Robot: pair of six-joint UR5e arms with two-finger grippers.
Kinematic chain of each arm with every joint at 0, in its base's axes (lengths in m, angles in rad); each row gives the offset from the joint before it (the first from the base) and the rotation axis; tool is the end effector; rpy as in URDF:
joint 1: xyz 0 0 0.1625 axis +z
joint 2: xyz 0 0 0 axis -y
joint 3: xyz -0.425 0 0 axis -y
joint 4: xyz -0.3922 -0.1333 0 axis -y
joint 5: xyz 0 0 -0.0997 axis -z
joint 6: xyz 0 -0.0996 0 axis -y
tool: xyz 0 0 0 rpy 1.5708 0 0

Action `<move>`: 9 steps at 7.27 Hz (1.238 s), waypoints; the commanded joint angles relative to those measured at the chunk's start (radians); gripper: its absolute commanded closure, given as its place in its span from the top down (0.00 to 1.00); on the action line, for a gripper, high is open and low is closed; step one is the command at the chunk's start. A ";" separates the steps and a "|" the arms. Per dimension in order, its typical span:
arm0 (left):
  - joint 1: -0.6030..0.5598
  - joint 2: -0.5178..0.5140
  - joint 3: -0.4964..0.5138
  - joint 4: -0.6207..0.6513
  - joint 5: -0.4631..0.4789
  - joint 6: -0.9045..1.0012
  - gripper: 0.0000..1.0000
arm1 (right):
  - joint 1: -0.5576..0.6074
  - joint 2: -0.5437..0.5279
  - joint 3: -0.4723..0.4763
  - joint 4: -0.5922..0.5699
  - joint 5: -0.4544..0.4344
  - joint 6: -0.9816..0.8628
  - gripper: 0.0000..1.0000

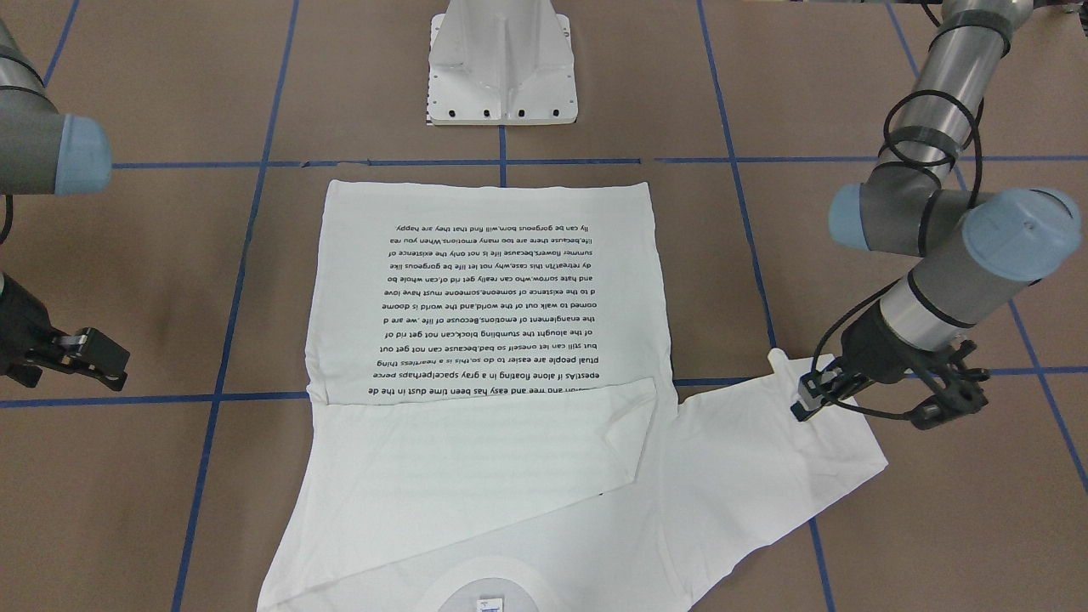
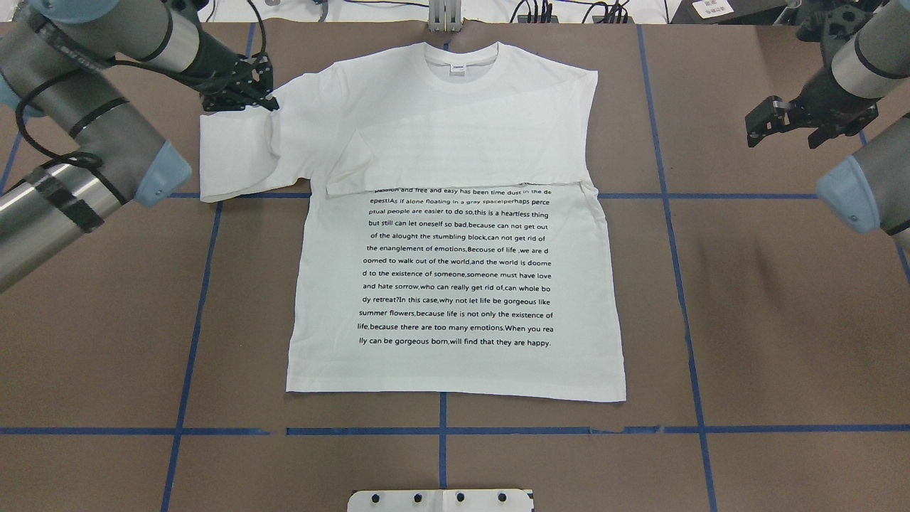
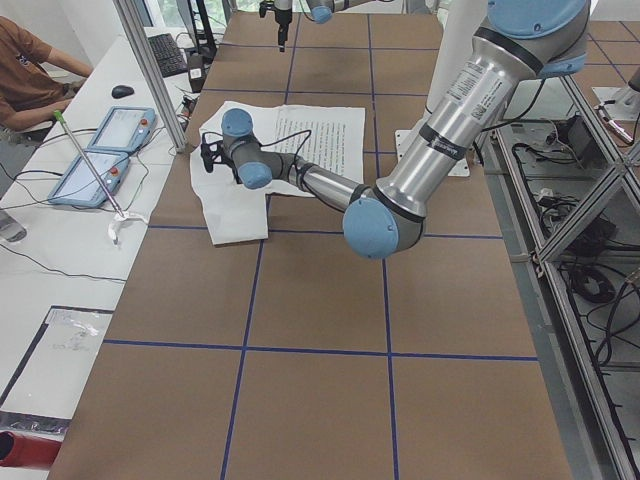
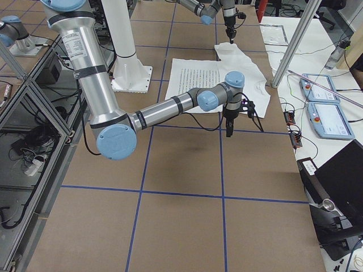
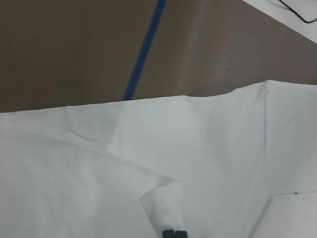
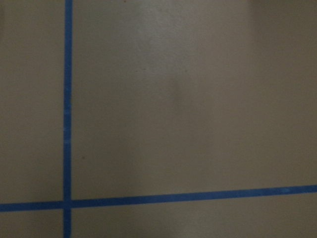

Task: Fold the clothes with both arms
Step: 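Grasp the sleeve near the left gripper while the right arm draws back, then fold the sleeve across the shirt toward the other side with the left gripper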

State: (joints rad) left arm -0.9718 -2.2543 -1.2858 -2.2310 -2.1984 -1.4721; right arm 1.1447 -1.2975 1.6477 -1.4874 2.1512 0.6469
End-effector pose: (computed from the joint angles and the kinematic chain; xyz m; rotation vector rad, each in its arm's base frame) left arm 0.3605 -0.6608 0.2924 0.0338 1.1734 -0.4400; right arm -0.1799 -0.5867 0.4709 0.0701 -0.7060 0.0857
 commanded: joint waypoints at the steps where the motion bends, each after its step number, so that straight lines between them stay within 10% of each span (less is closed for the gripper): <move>1: 0.053 -0.213 0.009 0.074 0.002 -0.191 0.00 | 0.026 -0.072 0.024 0.001 -0.002 -0.058 1.00; 3: 0.091 -0.444 0.132 0.067 0.002 -0.382 0.00 | 0.027 -0.092 0.023 0.002 -0.004 -0.062 1.00; 9: 0.258 -0.484 0.264 -0.105 0.213 -0.390 0.00 | 0.024 -0.083 -0.005 0.001 -0.008 -0.050 1.00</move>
State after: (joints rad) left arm -0.7323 -2.7372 -1.0596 -2.2947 -2.0015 -1.8622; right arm 1.1695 -1.3859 1.6519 -1.4863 2.1432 0.5961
